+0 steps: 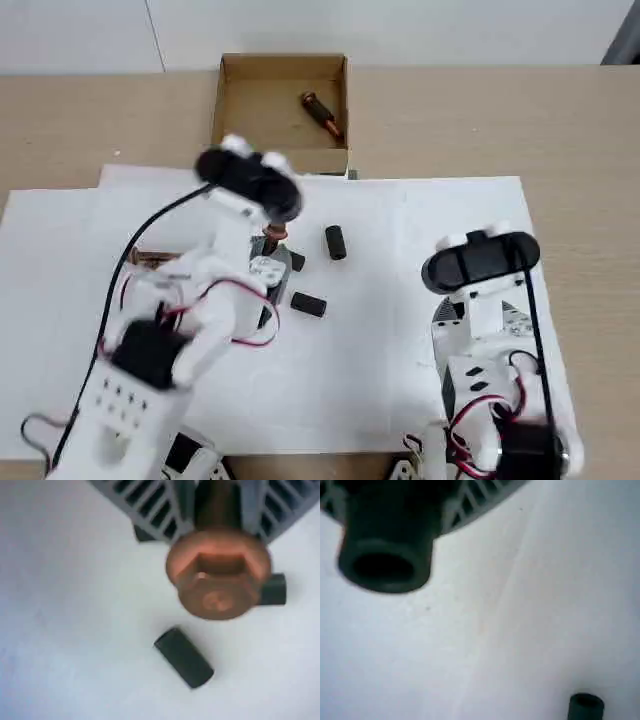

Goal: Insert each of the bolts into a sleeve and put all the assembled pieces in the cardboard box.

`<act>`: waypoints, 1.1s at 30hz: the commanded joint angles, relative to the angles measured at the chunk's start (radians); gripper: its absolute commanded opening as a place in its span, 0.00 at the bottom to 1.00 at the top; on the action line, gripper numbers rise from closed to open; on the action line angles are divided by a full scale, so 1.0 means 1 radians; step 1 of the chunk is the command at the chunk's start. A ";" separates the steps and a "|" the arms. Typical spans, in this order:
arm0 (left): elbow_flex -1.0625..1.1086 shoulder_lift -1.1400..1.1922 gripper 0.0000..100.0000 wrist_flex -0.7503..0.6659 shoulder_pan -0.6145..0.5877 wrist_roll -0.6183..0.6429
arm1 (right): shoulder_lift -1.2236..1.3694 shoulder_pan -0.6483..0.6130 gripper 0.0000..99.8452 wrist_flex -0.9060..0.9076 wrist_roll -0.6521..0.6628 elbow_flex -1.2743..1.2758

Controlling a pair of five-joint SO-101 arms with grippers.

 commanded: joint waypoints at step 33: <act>0.670 -0.848 0.01 -0.347 -0.049 0.393 | -0.294 -0.677 0.00 -0.509 -0.186 0.594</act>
